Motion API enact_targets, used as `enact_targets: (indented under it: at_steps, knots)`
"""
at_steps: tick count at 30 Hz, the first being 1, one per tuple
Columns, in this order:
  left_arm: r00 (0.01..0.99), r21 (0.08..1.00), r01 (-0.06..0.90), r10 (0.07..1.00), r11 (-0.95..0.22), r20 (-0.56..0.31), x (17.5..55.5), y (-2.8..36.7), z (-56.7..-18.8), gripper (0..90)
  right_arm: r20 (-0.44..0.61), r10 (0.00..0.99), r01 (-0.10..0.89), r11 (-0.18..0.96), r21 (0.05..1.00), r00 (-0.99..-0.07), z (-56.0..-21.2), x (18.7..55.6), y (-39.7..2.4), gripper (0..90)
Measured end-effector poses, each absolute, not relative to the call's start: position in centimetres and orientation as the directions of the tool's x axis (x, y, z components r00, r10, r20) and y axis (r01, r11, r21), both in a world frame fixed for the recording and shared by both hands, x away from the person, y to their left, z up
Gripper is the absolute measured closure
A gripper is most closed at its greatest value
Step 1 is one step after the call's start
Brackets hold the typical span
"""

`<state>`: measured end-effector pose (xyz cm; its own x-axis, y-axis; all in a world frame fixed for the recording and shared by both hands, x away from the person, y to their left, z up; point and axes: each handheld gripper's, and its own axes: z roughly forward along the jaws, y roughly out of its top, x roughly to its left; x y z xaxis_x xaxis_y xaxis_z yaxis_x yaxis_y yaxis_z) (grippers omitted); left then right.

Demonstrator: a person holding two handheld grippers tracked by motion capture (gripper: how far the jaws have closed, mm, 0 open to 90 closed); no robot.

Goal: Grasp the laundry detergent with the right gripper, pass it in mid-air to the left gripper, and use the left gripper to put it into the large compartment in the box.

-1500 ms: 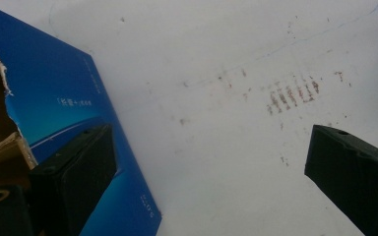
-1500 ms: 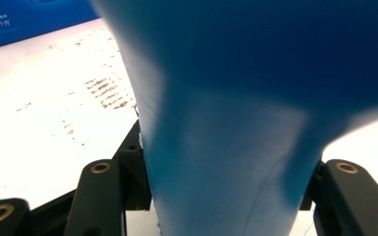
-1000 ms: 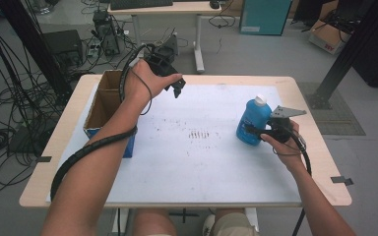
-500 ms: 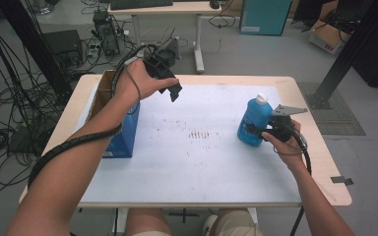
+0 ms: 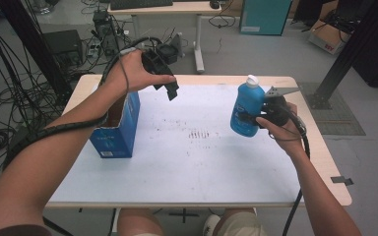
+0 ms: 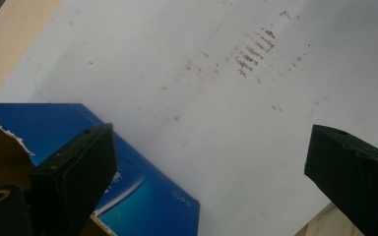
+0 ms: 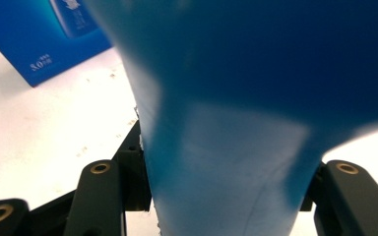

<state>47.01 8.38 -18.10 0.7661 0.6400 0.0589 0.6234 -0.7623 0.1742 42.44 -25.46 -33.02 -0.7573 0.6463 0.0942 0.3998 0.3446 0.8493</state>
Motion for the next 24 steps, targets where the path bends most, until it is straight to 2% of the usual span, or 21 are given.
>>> enact_targets:
  at_steps: [9, 24]
  knots:
    - [0.839, 0.160, 0.525, 0.540, -0.836, 0.070, 46.4, 9.1, -16.5, 6.3, 0.112, 0.579, 0.381, 0.367, 0.849, -0.807, -30.6, 43.6, -21.2, 43.8]
    - [0.901, 0.186, 0.413, 0.429, -0.892, 0.057, 45.9, 8.8, -14.7, 5.7, 0.118, 0.464, 0.328, 0.404, 0.854, -0.878, -30.9, 46.1, -13.8, 43.6]
